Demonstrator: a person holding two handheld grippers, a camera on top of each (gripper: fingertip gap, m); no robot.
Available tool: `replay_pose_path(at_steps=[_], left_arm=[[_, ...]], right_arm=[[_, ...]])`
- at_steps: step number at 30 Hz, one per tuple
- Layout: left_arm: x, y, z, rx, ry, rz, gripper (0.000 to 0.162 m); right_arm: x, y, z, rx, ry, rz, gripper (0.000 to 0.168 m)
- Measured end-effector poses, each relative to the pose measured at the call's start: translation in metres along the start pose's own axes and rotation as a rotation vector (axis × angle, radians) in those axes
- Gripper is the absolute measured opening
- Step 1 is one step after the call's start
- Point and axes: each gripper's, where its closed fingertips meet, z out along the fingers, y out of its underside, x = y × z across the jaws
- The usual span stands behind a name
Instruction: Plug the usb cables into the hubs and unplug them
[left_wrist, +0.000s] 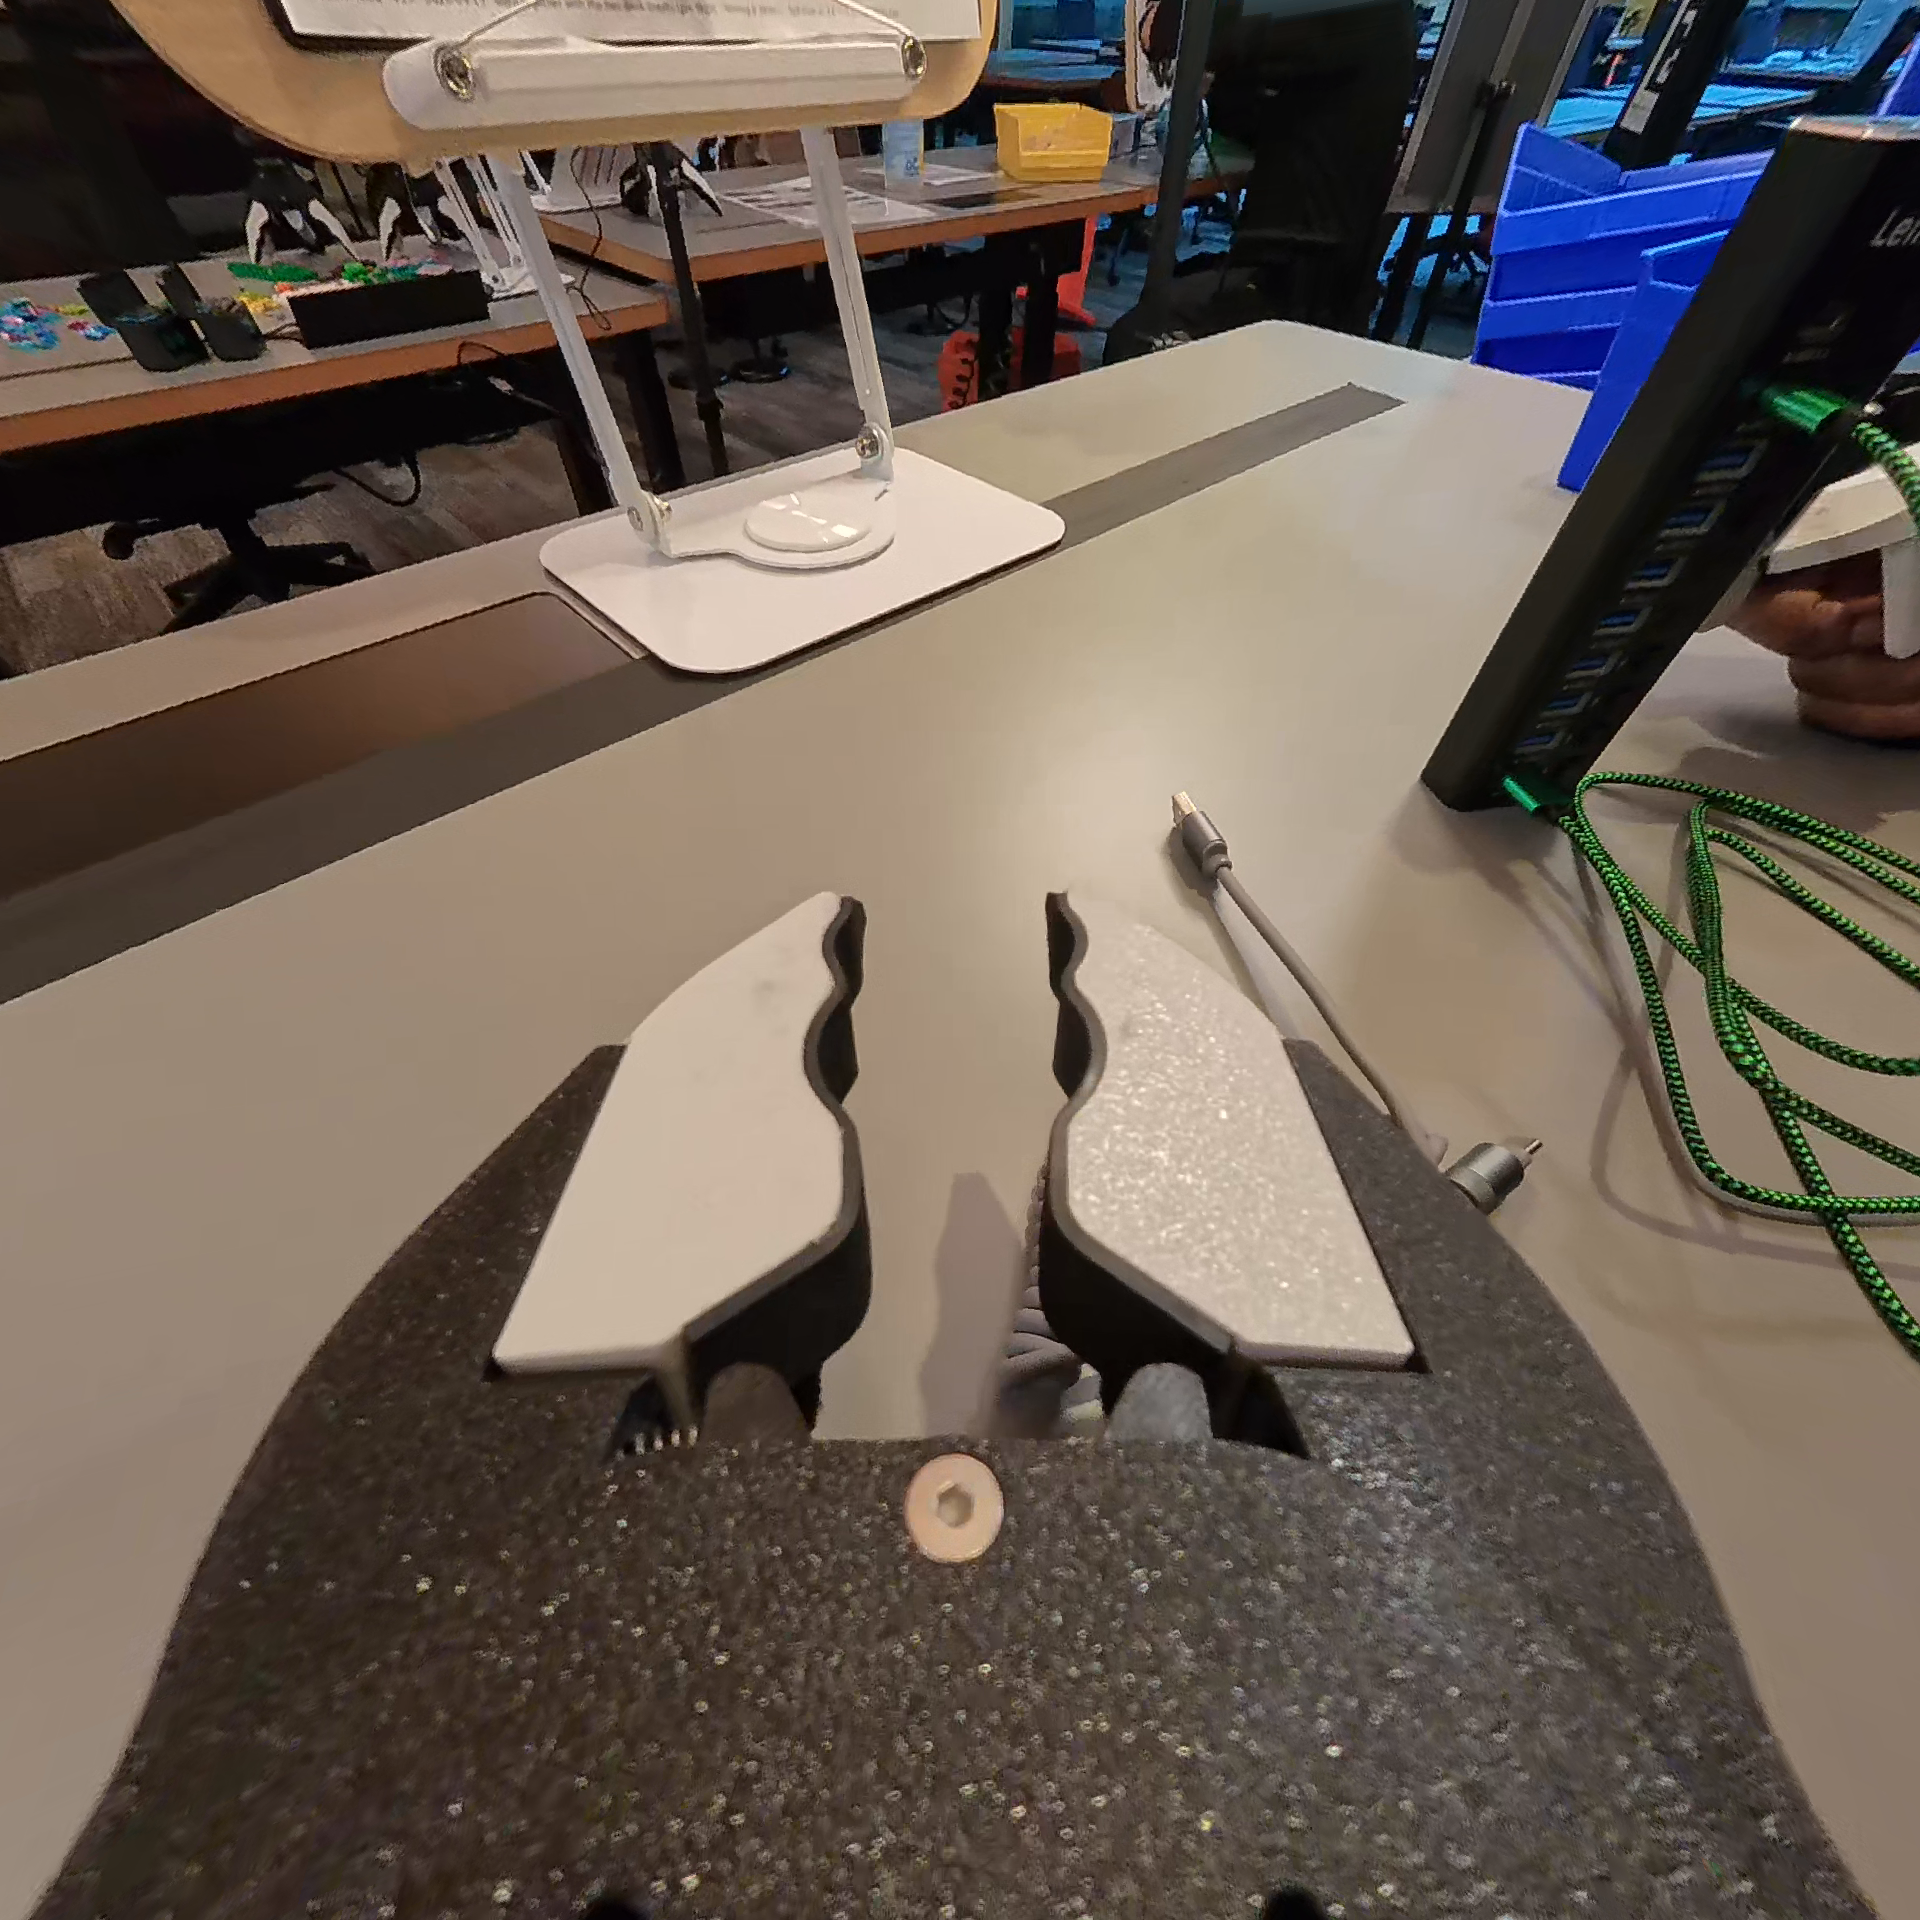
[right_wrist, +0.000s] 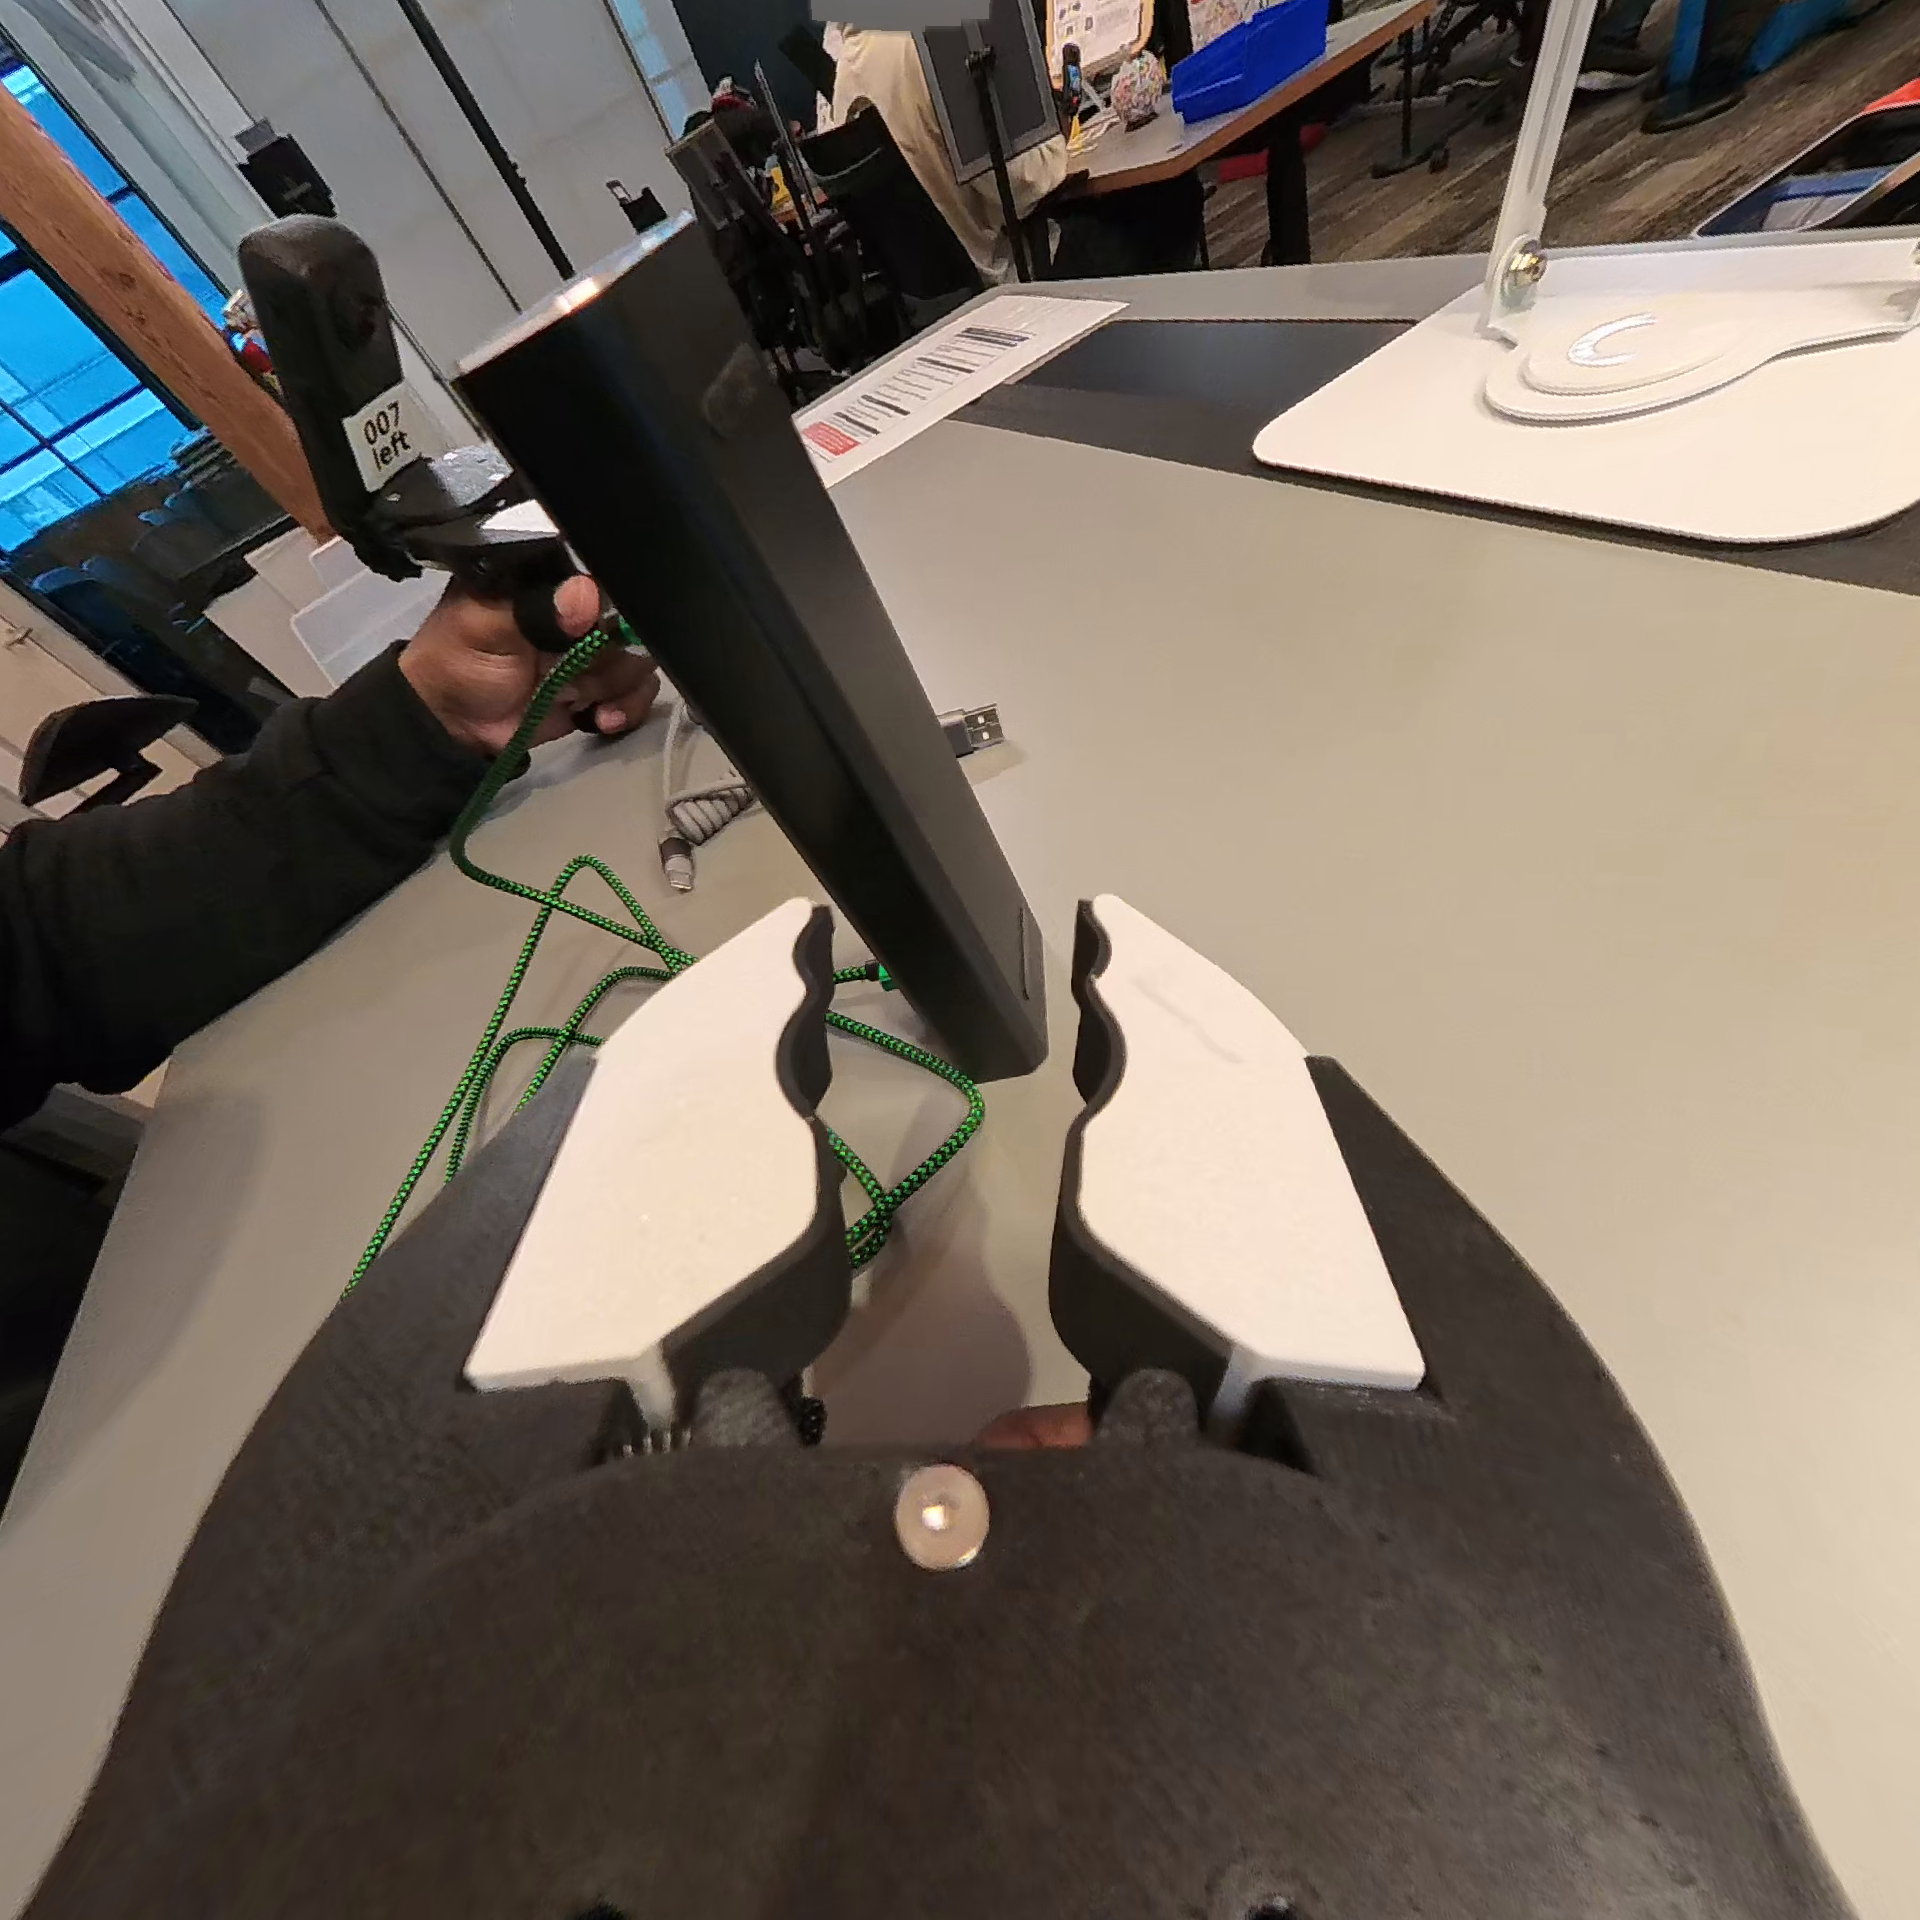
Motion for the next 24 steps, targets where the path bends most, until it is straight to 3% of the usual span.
replay_pose_path(at_steps=[6,13,24], left_arm=[[-0.001,0.009,-0.003,-0.052,-0.032,0.071,0.034],[-0.011,0.012,-0.006,-0.07,-0.069,0.024,0.034],[-0.001,0.009,-0.017,-0.031,-0.085,-0.005,0.034]], right_arm=[[-0.007,0.0,0.001,-0.002,-0.032,-0.023,0.045],[-0.007,0.0,0.001,-0.002,-0.007,-0.053,0.045],[-0.013,-0.016,-0.016,0.175,0.006,-0.051,0.045]])
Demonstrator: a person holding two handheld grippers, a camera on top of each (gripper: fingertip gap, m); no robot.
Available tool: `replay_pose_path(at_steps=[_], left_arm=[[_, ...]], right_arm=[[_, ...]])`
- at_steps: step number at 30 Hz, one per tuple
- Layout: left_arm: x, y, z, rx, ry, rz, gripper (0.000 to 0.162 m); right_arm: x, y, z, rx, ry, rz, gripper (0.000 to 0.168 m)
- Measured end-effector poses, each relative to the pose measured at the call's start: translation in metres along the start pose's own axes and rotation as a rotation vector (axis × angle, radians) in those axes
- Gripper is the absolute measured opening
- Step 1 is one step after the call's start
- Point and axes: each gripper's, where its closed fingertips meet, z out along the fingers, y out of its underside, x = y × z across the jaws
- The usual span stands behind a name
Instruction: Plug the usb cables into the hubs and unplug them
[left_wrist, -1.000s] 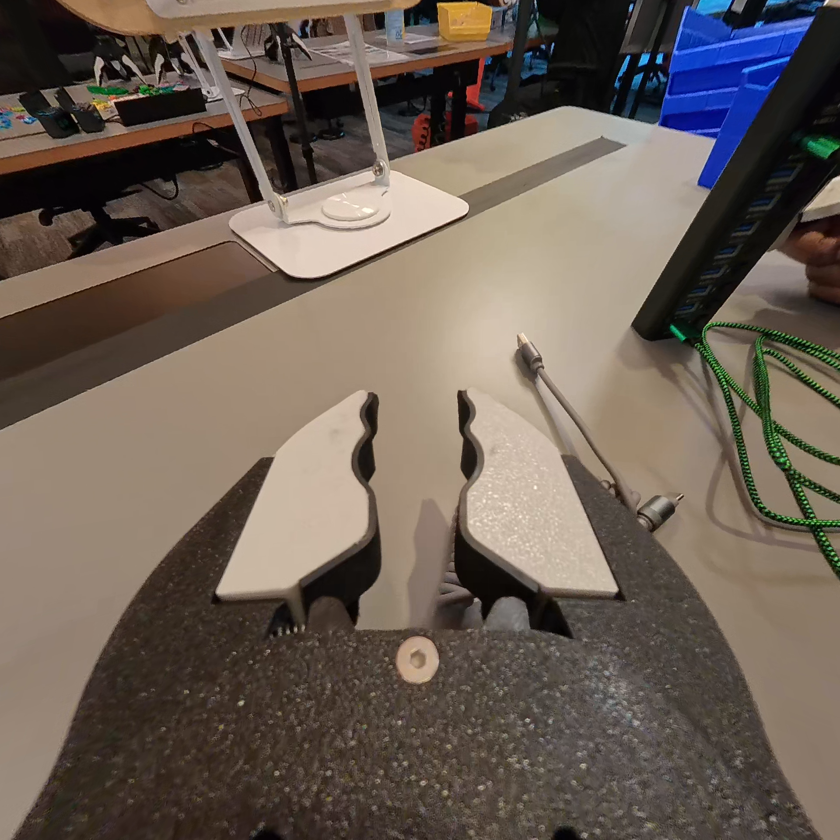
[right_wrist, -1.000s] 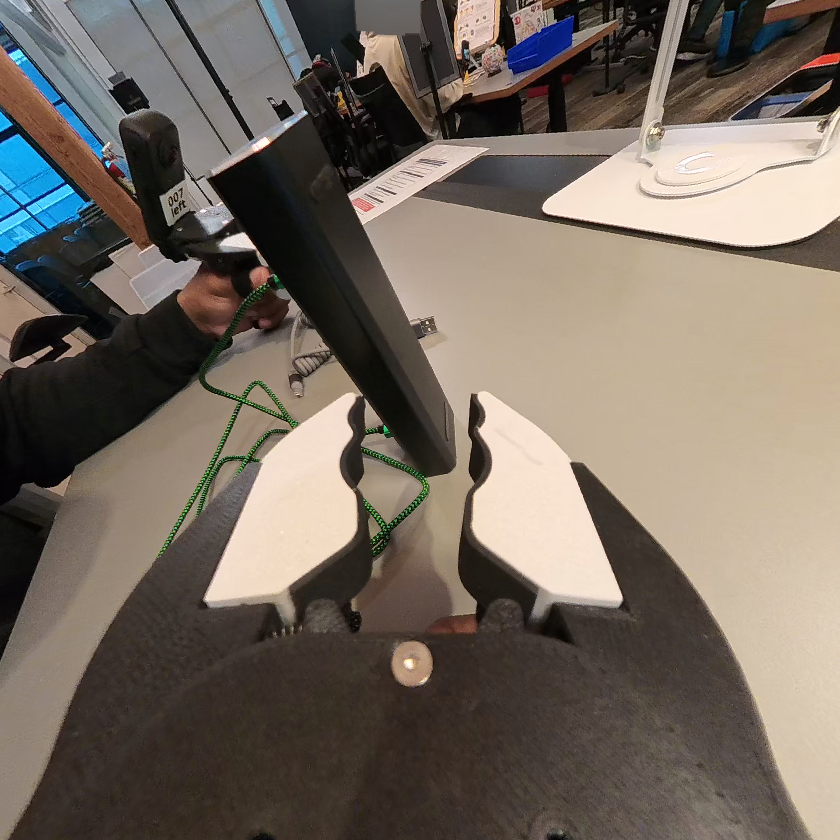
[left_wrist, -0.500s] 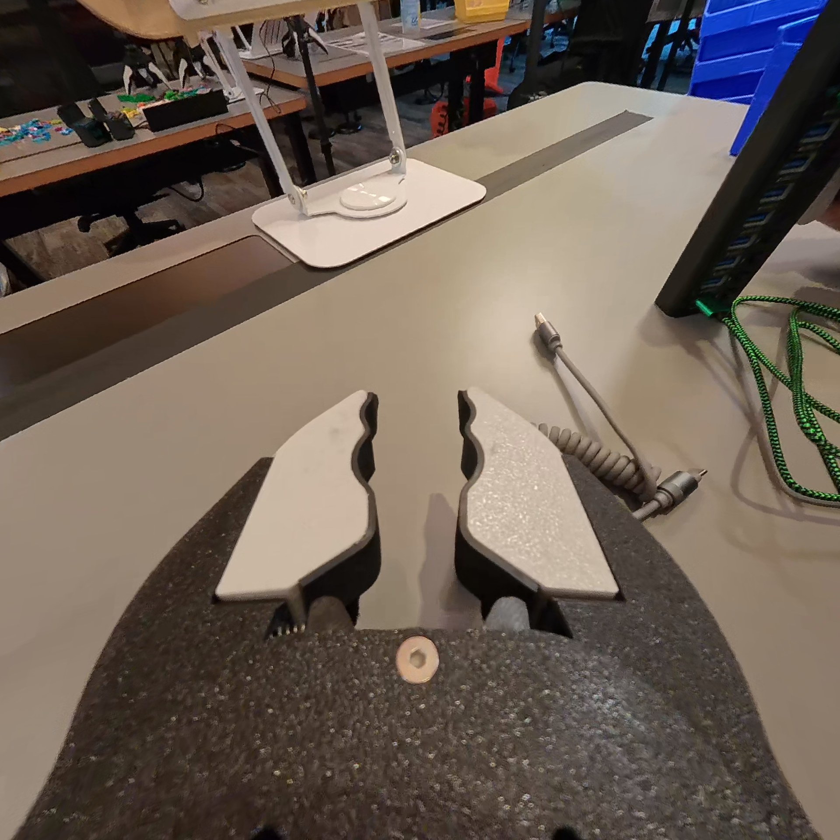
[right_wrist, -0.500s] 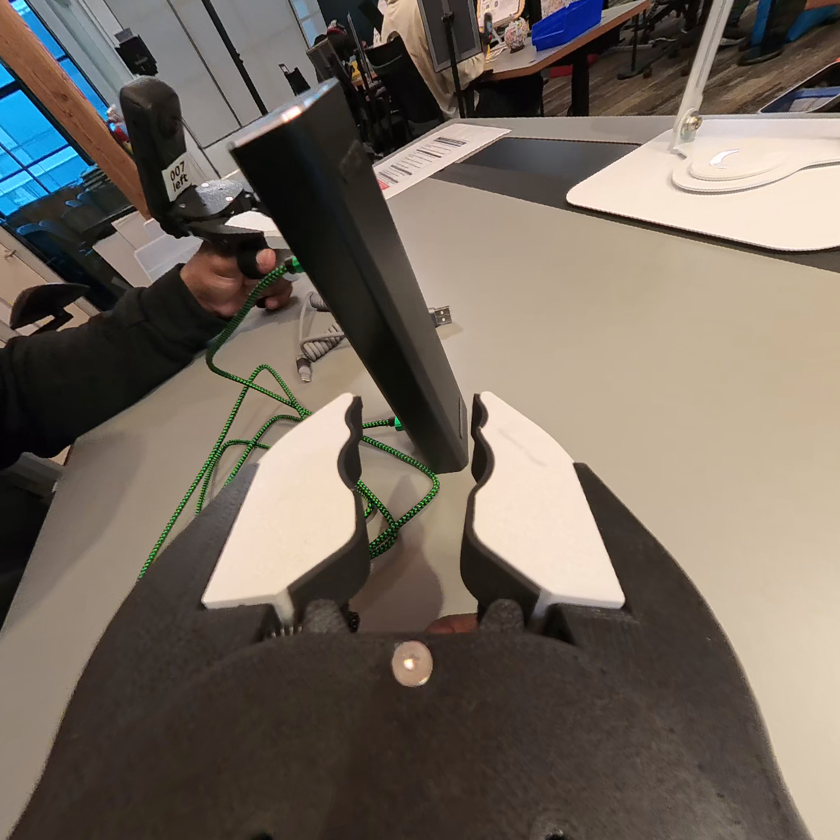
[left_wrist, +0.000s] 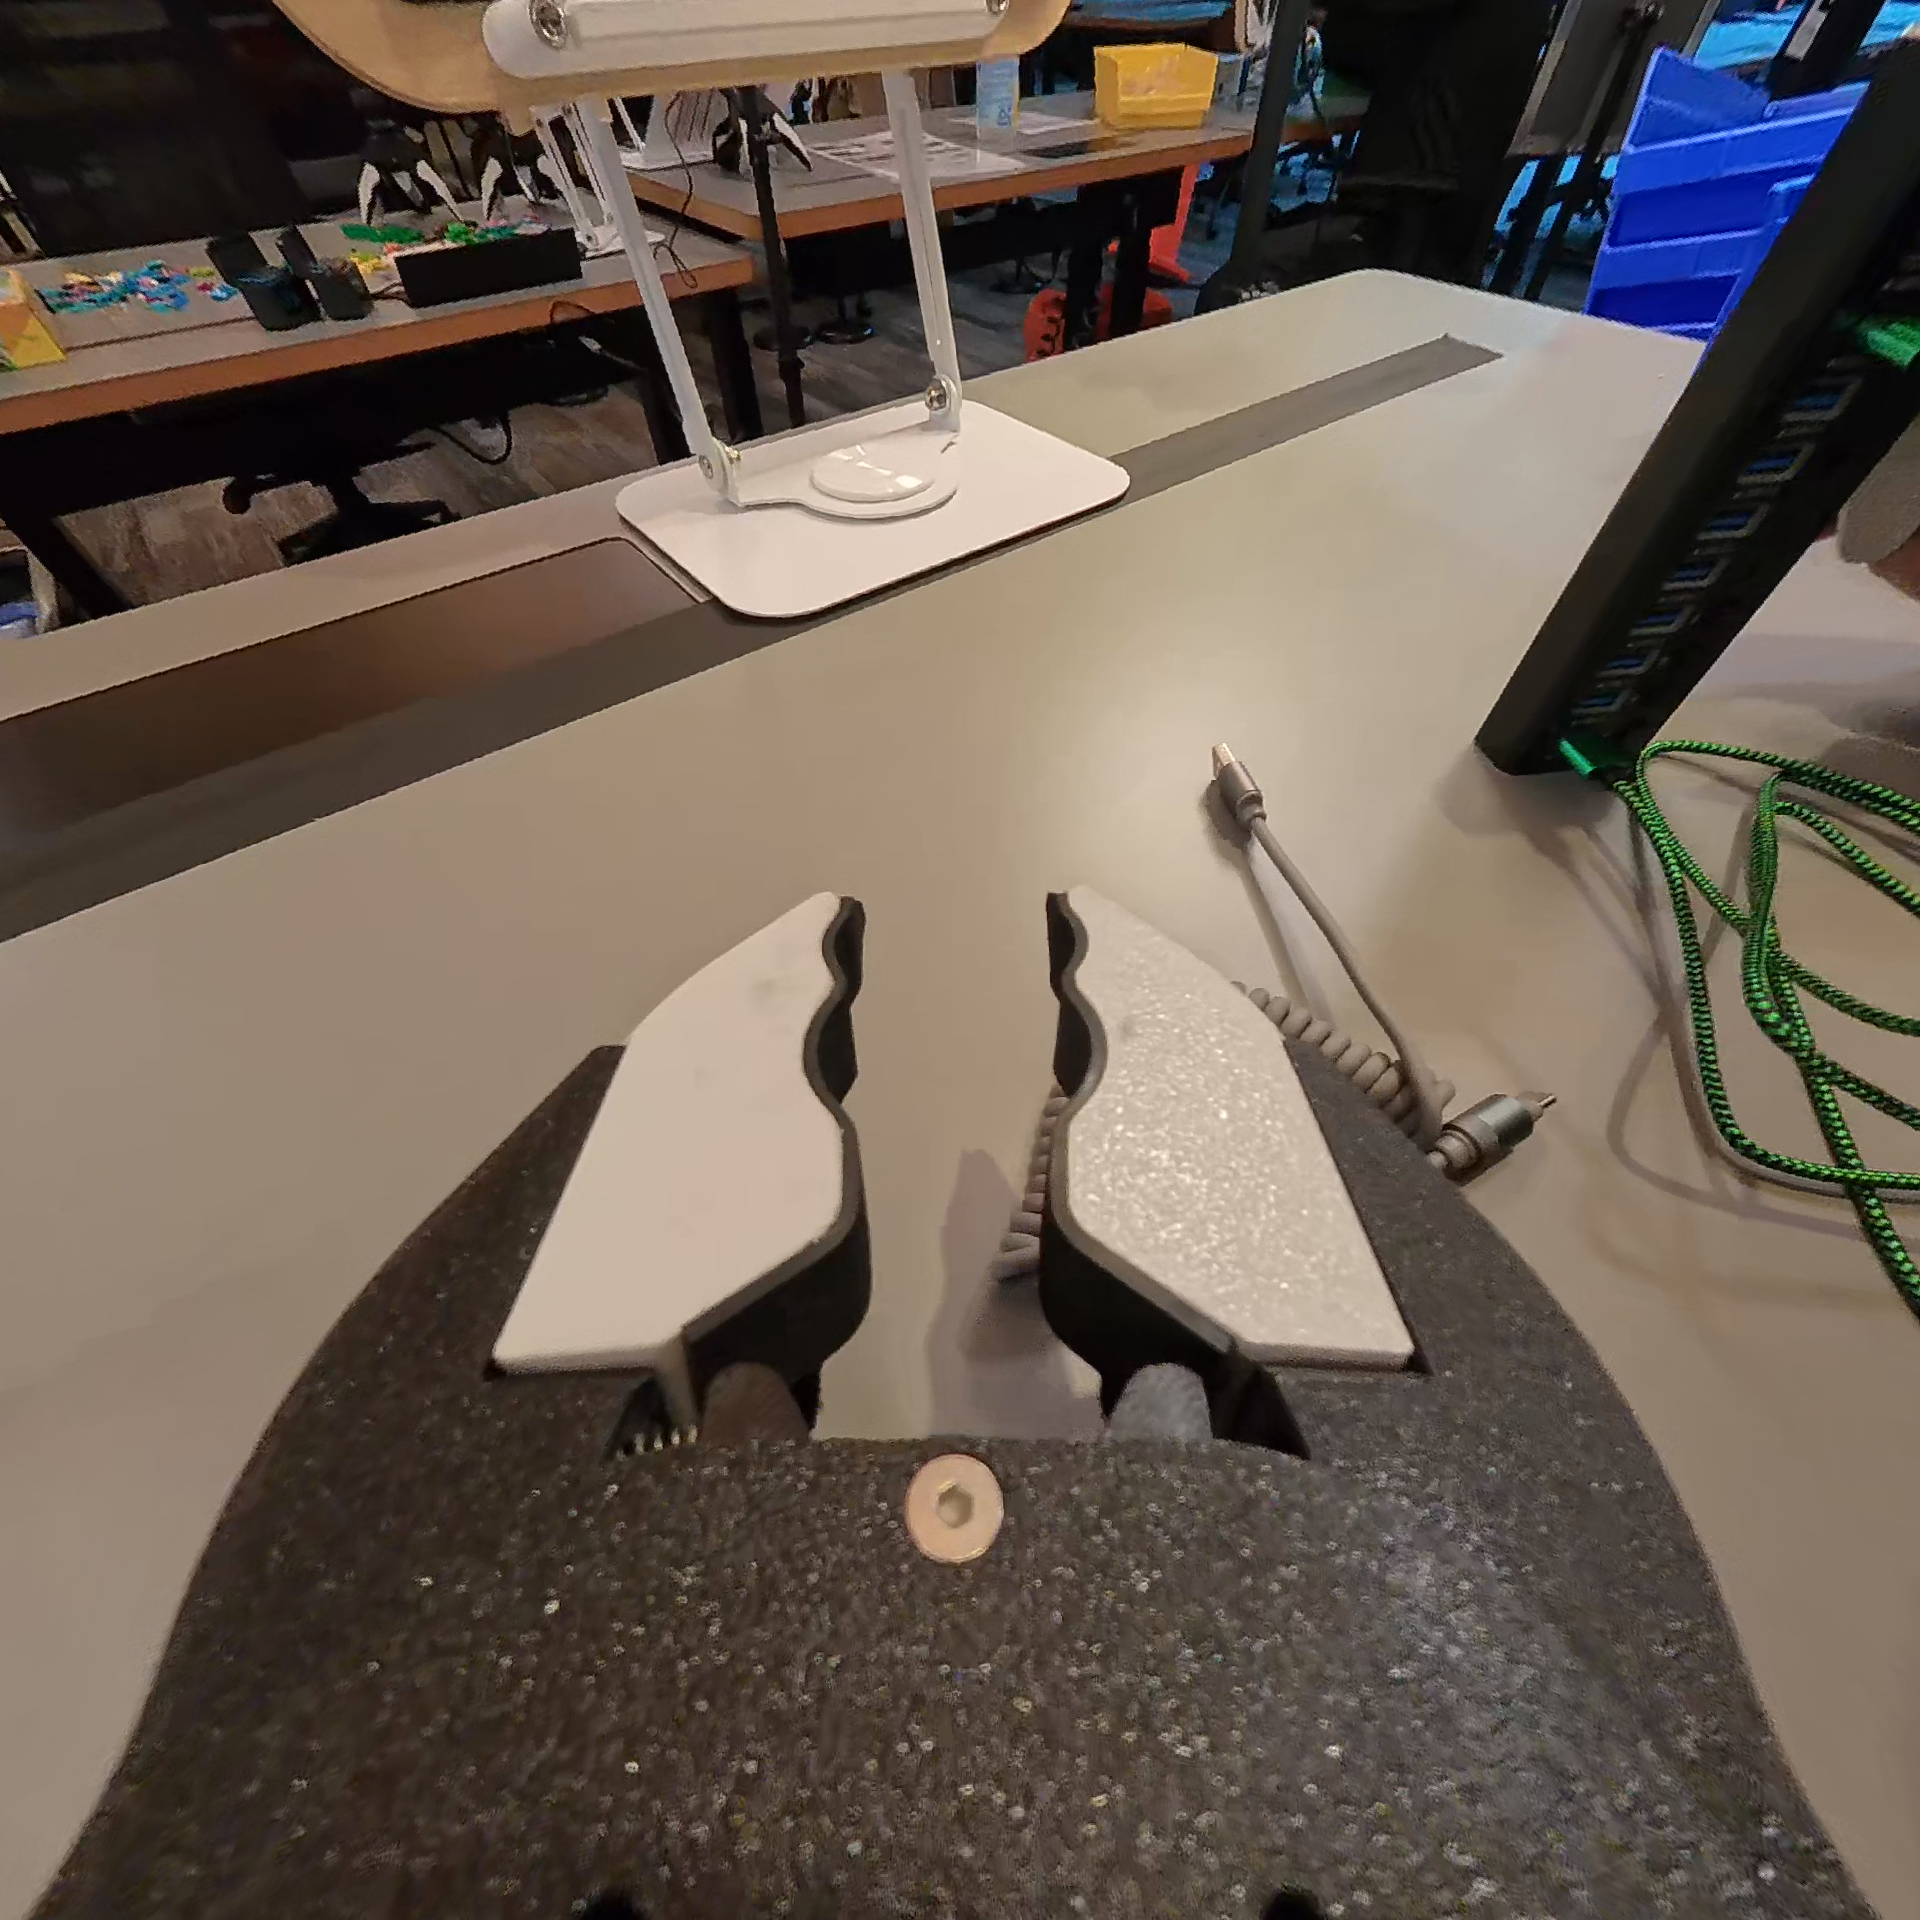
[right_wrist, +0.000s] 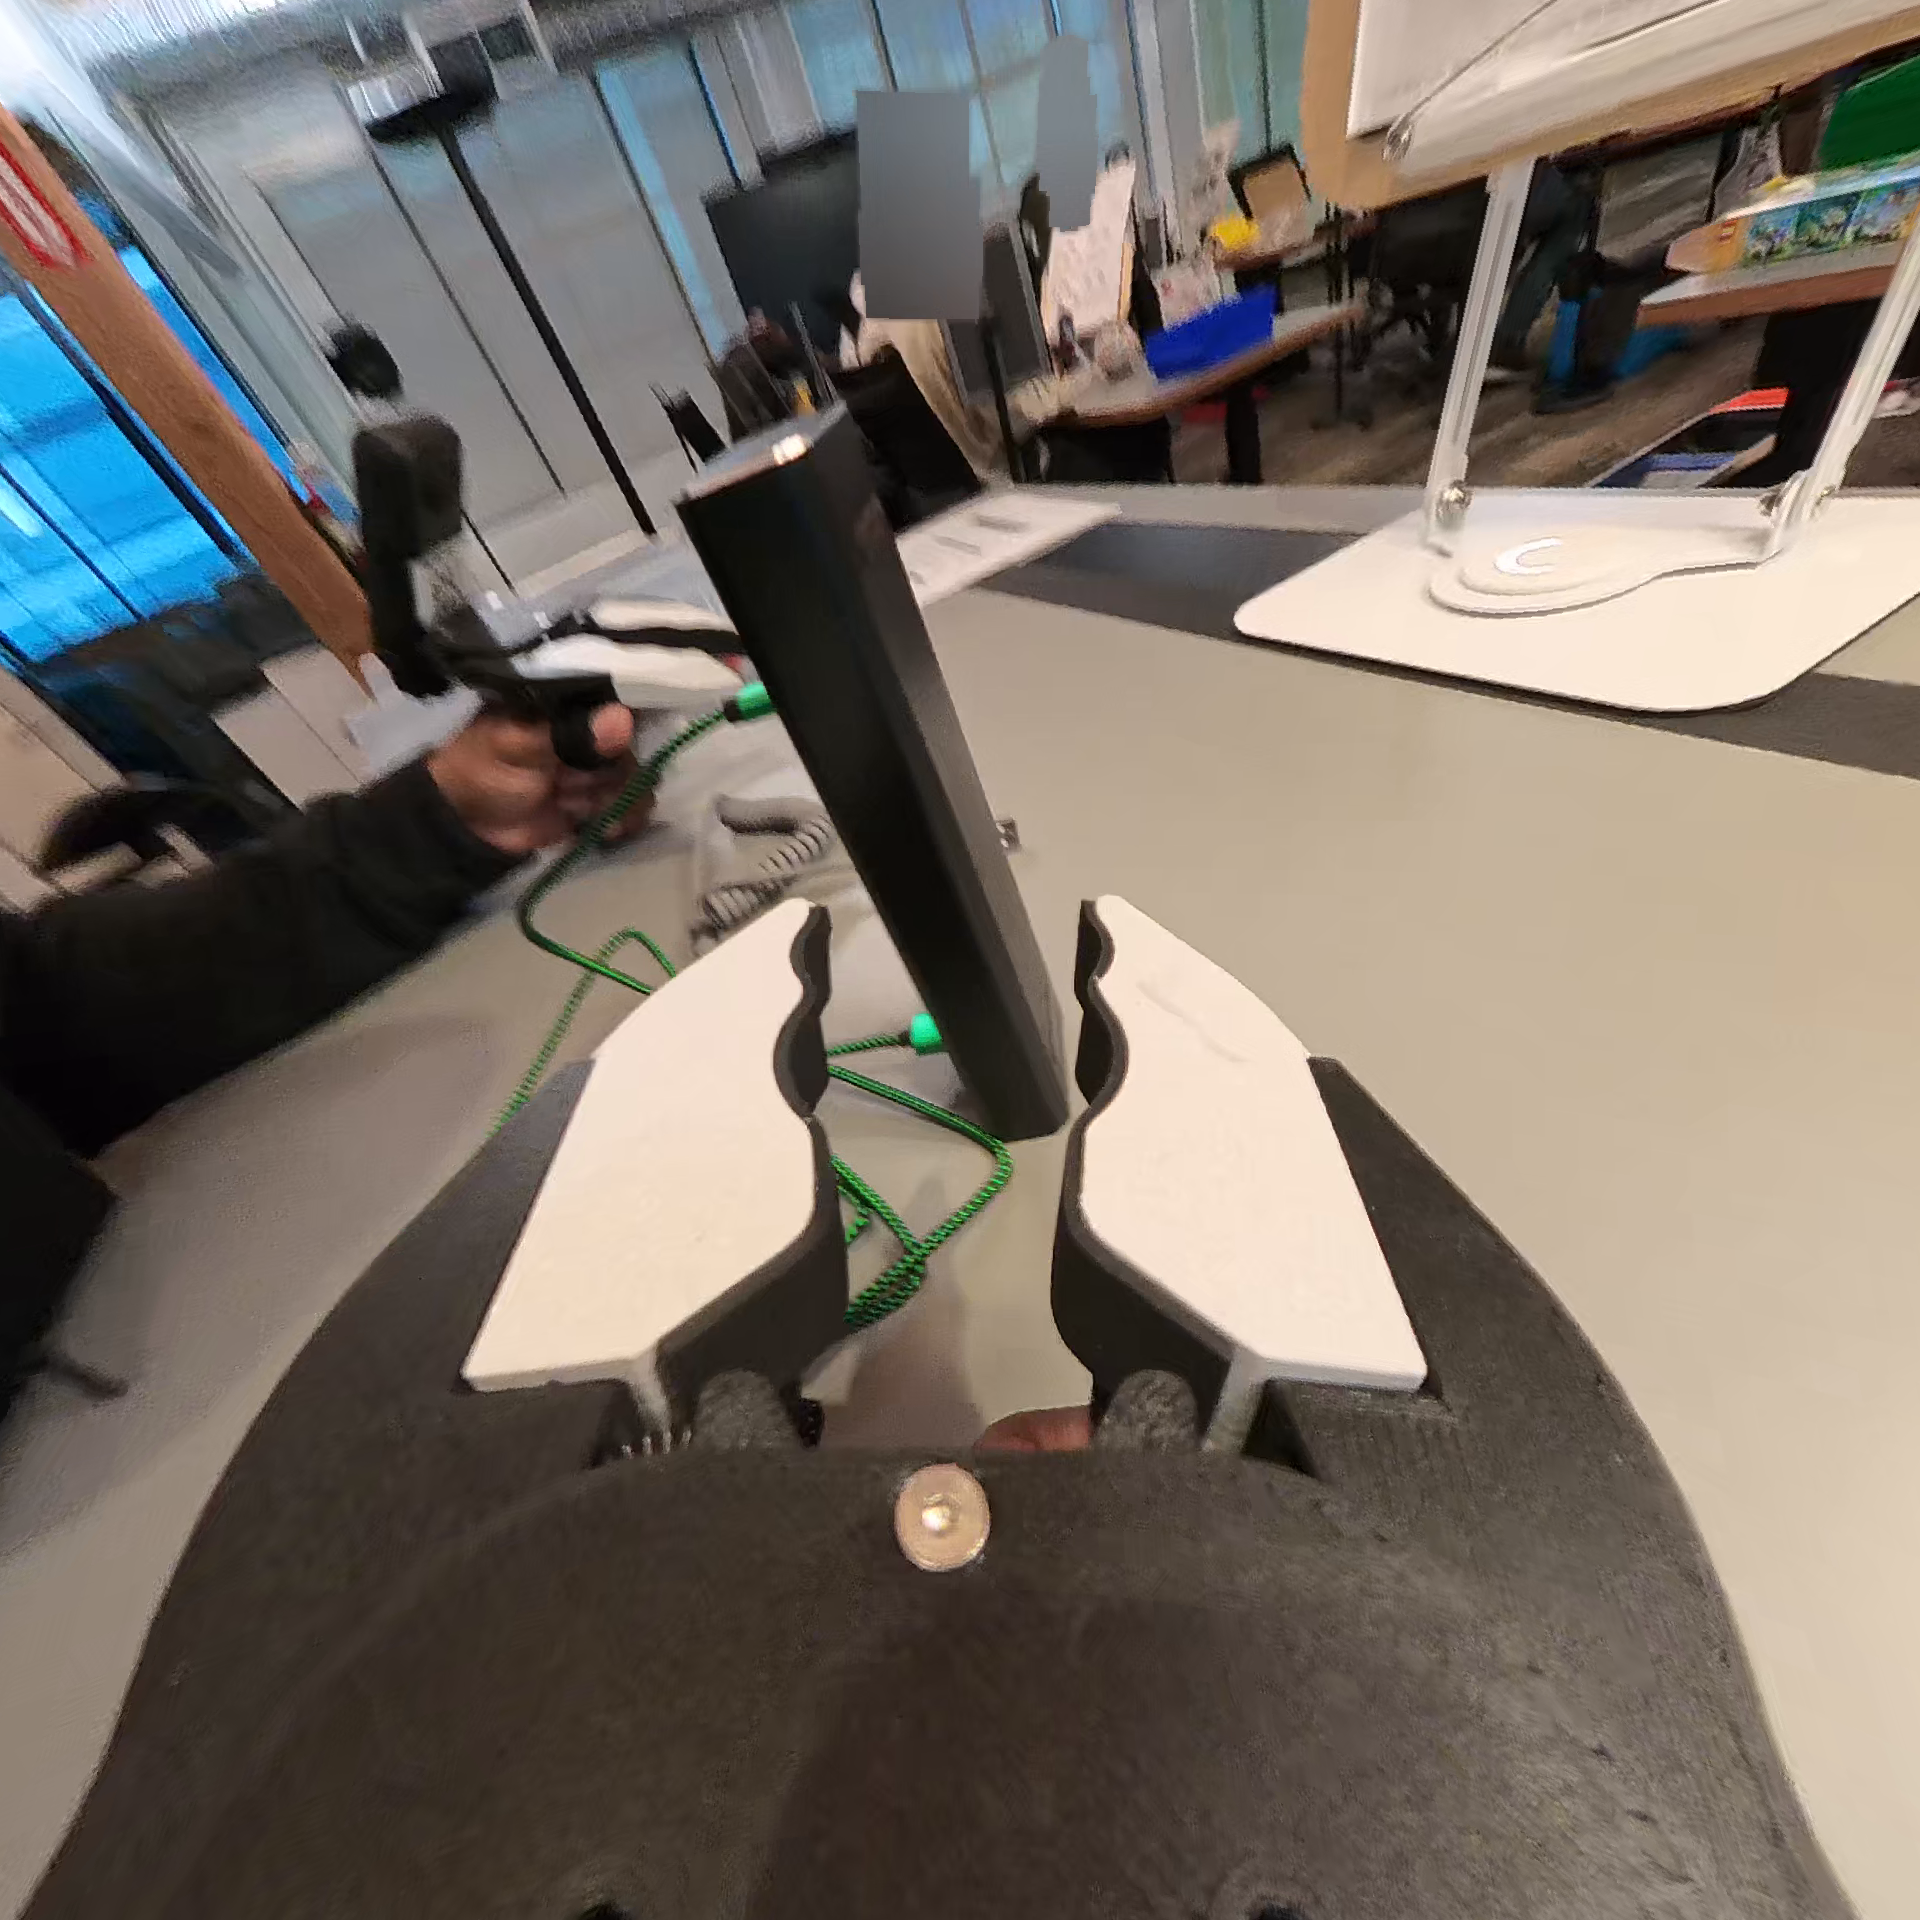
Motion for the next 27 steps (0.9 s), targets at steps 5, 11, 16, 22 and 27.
replay_pose_path(at_steps=[5,11,16,22,27], left_arm=[[0.007,0.0,0.002,-0.008,0.023,0.003,0.034],[0.032,-0.012,0.004,0.019,0.105,-0.048,0.034],[0.058,-0.013,0.015,-0.065,0.171,-0.017,0.034],[0.083,0.007,0.051,-0.347,0.197,0.097,0.035],[0.099,0.032,0.088,-0.55,0.226,0.192,0.036]], right_arm=[[-0.003,-0.001,-0.001,0.011,0.009,-0.01,0.045],[0.001,-0.001,-0.001,0.007,0.058,-0.029,0.045],[0.008,-0.003,-0.003,0.02,0.09,-0.001,0.045],[0.007,-0.001,-0.001,0.002,0.099,-0.018,0.045],[0.006,-0.001,-0.001,0.006,0.096,-0.015,0.045]])
